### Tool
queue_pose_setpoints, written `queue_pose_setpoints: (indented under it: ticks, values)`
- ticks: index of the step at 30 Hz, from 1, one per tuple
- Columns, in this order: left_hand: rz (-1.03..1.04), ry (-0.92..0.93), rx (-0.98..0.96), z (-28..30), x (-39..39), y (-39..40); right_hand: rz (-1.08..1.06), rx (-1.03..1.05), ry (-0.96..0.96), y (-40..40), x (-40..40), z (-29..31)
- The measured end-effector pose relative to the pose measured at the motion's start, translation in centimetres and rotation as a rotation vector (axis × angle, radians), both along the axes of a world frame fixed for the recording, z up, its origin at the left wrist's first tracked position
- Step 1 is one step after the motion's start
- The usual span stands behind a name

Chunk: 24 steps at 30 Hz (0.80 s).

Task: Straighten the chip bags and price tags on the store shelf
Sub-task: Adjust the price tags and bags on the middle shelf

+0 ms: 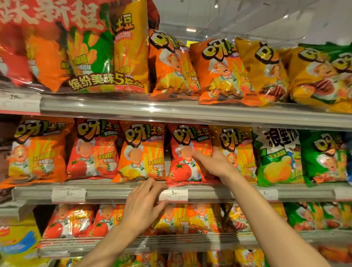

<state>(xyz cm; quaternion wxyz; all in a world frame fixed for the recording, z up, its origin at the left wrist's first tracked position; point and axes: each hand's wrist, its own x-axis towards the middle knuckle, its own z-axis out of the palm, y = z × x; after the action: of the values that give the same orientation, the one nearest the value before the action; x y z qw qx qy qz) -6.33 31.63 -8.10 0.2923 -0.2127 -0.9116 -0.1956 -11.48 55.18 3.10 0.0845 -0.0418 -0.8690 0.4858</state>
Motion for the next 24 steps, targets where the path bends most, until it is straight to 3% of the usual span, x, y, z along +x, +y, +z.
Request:
queue_pose_setpoints:
  ticks: [4, 12, 24]
  values:
    - [0.001, 0.017, -0.005, 0.0, 0.1, 0.0, -0.016, -0.130, 0.085, -1.0, 0.5, -0.9]
    - [0.012, 0.038, -0.009, -0.1, -0.2, 0.0, -0.028, -0.014, 0.351, -1.6, 1.3, -1.6]
    - [0.019, -0.009, 0.006, -0.2, -0.2, -0.2, -0.141, -0.109, 0.439, -2.5, 1.0, -3.8]
